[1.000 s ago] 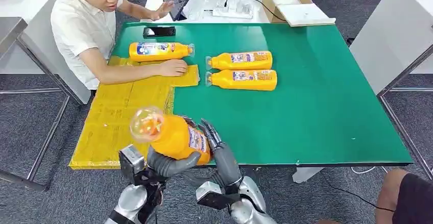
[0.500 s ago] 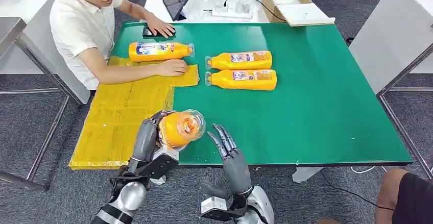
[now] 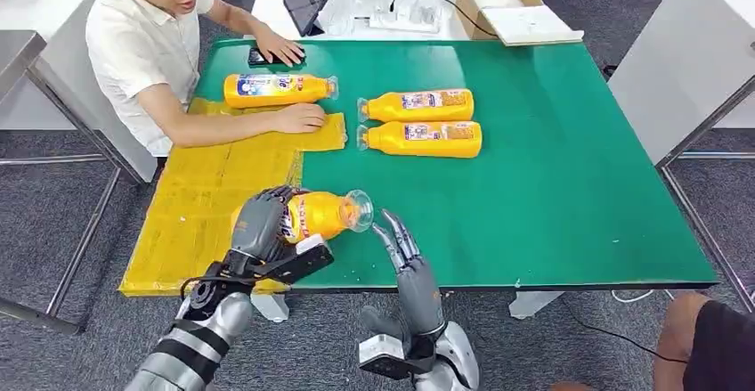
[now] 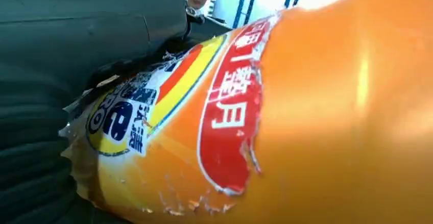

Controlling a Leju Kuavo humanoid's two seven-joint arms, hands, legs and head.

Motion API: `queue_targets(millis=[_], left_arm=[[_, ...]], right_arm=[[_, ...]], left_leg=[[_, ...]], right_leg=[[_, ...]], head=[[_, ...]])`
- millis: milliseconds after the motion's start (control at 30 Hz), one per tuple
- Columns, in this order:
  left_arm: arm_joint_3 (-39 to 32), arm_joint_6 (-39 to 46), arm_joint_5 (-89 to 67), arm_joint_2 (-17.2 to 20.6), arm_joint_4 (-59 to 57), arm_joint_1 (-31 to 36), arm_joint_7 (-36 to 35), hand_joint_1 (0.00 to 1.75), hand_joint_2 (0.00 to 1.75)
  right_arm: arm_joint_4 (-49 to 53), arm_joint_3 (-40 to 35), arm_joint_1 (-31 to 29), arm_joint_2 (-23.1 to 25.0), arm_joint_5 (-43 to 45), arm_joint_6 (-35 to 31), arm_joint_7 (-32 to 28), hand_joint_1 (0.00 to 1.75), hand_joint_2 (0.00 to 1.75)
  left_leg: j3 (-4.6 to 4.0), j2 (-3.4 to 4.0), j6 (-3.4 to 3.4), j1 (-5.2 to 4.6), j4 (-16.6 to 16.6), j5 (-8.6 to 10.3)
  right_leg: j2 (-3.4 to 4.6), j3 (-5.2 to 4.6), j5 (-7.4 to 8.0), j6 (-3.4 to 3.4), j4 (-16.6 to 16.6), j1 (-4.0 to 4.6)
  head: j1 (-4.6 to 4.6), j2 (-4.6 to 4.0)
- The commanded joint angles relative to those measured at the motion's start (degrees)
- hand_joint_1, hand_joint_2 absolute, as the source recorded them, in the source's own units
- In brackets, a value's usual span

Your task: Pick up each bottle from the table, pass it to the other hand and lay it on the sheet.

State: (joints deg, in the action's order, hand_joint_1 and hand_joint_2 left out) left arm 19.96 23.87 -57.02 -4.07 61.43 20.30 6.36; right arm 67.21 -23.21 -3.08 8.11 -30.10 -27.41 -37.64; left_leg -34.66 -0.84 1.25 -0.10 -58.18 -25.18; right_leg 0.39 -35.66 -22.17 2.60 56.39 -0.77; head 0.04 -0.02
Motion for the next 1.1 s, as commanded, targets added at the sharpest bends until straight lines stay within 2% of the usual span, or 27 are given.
queue_targets(millis=[33,100,133,200,300,600,633,667,700,733,867,1100], left_arm=[[0.6,-2.9,-4.8,1.4,-18.7,9.8,-5.1,1.75,1.75],[1.9,-3.8,-8.7,1.3,-24.8,13.3,-7.6,1.75,1.75],[1.7,-3.9,-8.8,1.2,-25.4,13.7,-7.9,1.66,1.75],[1.4,-4.4,-8.8,0.9,-27.2,14.5,-8.1,1.75,1.75],[0.7,-7.7,-8.0,0.4,-31.1,16.4,-8.1,1.75,1.75],[1.3,-10.4,-8.7,0.0,-32.9,16.8,-7.5,1.71,1.75],[1.3,-10.5,-8.7,0.0,-32.9,16.8,-7.5,1.55,1.75],[1.5,-11.1,-8.8,0.0,-33.0,17.0,-7.4,0.93,1.75],[2.0,-11.8,-9.1,0.1,-33.0,17.2,-6.9,0.16,1.75],[2.3,-12.5,-9.2,0.1,-33.2,17.4,-7.0,0.02,1.75],[2.8,-13.3,-9.5,0.1,-33.2,17.6,-6.9,0.0,1.75],[4.5,-19.4,-4.3,0.6,-30.9,16.8,-0.3,0.0,1.75]], right_arm=[[-4.0,1.9,-2.0,0.7,0.7,1.4,-0.4,0.0,0.0],[-4.8,1.8,-2.4,1.0,0.8,1.7,-0.5,0.0,0.0],[-4.9,1.7,-2.5,1.1,0.8,1.8,-0.5,0.0,0.0],[-5.2,1.7,-2.6,1.1,0.9,2.0,-0.5,0.0,0.0],[-6.2,1.8,-3.0,1.4,1.5,2.4,-0.7,0.0,0.0],[-7.5,2.0,-3.1,1.3,2.1,2.5,-1.1,0.0,0.0],[-7.6,2.0,-3.1,1.3,2.1,2.5,-1.1,0.0,0.0],[-7.9,2.1,-3.2,1.3,2.2,2.5,-1.2,0.0,0.0],[-8.2,2.2,-3.3,1.3,2.3,2.5,-1.5,0.0,0.0],[-8.3,2.3,-3.4,1.3,2.3,2.5,-1.5,0.0,0.0],[-8.5,2.4,-3.4,1.2,2.3,2.6,-1.6,0.0,0.0],[-10.7,3.2,-4.0,0.9,3.0,1.5,-2.4,0.0,0.0]], left_leg=[[0.3,0.04,-0.09,0.05,0.1,-0.11],[0.34,0.0,-0.1,0.05,0.1,-0.09],[0.22,0.0,-0.07,0.04,0.1,-0.05],[0.17,-0.01,-0.08,0.05,0.0,-0.04],[0.17,0.01,-0.08,0.04,0.0,-0.04],[0.35,0.1,-0.08,0.02,0.1,-0.05],[0.31,0.1,-0.06,0.02,0.0,-0.04],[0.42,0.15,-0.1,0.05,0.1,-0.07],[0.36,0.11,-0.08,0.02,0.1,-0.04],[0.45,0.16,-0.11,0.05,0.1,-0.06],[0.41,0.19,-0.09,0.04,0.1,-0.06],[0.38,0.21,-0.08,0.02,0.1,-0.04]], right_leg=[[-0.07,0.32,-0.12,-0.11,-0.1,0.07],[-0.09,0.36,-0.12,-0.12,-0.1,0.07],[-0.06,0.25,-0.07,-0.09,0.0,0.05],[-0.08,0.21,-0.06,-0.09,0.0,0.06],[-0.05,0.21,-0.05,-0.09,-0.1,0.05],[0.04,0.3,-0.03,-0.09,-0.1,0.03],[0.04,0.26,-0.02,-0.07,0.0,0.03],[0.06,0.35,-0.04,-0.12,0.0,0.07],[0.04,0.29,-0.02,-0.09,0.0,0.03],[0.06,0.38,-0.02,-0.13,-0.1,0.08],[0.04,0.33,-0.04,-0.11,0.0,0.06],[0.07,0.33,-0.02,-0.08,0.0,0.03]], head=[[0.02,0.0],[0.02,0.0],[0.02,0.0],[0.02,0.0],[0.02,0.0],[0.02,0.0],[0.0,0.0],[0.02,0.0],[0.02,0.0],[0.02,0.0],[0.02,0.0],[0.02,0.0]])
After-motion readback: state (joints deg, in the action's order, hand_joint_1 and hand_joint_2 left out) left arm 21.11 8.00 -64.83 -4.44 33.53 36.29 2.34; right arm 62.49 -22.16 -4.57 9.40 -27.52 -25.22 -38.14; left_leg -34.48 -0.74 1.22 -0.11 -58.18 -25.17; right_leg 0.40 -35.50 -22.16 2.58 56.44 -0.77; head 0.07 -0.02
